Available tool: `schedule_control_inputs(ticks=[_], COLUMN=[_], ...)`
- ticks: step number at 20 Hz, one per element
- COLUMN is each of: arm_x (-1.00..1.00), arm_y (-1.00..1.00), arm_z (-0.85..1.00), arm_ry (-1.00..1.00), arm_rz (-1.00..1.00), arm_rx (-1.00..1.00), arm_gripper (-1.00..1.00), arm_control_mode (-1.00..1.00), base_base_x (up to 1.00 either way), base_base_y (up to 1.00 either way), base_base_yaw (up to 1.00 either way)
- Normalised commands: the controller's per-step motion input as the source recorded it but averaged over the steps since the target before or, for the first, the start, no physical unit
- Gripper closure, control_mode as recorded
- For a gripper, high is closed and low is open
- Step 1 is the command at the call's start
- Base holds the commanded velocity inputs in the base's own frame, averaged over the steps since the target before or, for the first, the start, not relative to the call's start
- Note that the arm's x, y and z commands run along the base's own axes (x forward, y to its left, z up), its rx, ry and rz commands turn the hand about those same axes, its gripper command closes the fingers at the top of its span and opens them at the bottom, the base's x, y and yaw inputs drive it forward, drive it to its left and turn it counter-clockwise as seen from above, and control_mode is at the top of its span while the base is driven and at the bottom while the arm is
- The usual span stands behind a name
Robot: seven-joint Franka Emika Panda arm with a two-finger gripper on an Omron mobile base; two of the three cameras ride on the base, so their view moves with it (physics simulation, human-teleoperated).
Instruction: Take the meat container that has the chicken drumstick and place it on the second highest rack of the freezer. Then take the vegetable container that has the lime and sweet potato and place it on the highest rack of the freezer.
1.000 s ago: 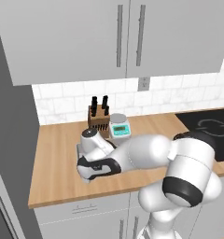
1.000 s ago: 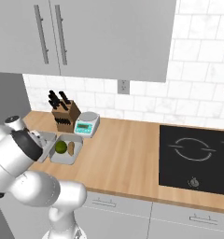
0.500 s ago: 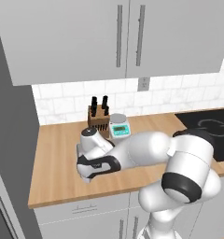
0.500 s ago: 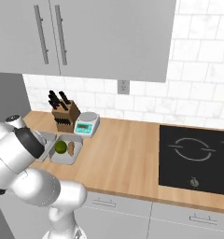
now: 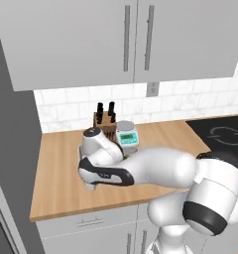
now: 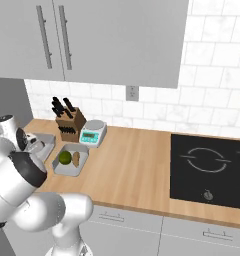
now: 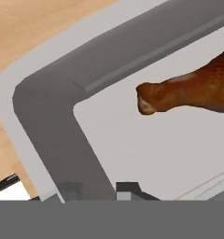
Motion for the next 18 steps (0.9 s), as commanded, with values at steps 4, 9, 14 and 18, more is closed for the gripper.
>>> schedule_control_inputs(ticks=[4, 9, 14, 18], arm_x=[-0.56, -0.56, -0.34, -0.27], arm_y=[-0.01, -0.24, -0.7, -0.99], arm_z=[0.75, 0.7, 0.49, 0.28], arm_ry=[-0.02, 0.0, 0.0, 0.0], arm_rz=[0.0, 0.0, 0.0, 0.0], arm_rx=[0.0, 0.0, 0.0, 0.0], arm_gripper=[1.0, 1.0, 1.0, 1.0], arm_control_mode=[-1.0, -1.0, -1.0, -1.0], base_base_x=[0.0, 0.0, 0.0, 0.0], base_base_y=[0.0, 0.0, 0.0, 0.0], base_base_yaw=[0.0, 0.0, 0.0, 0.0])
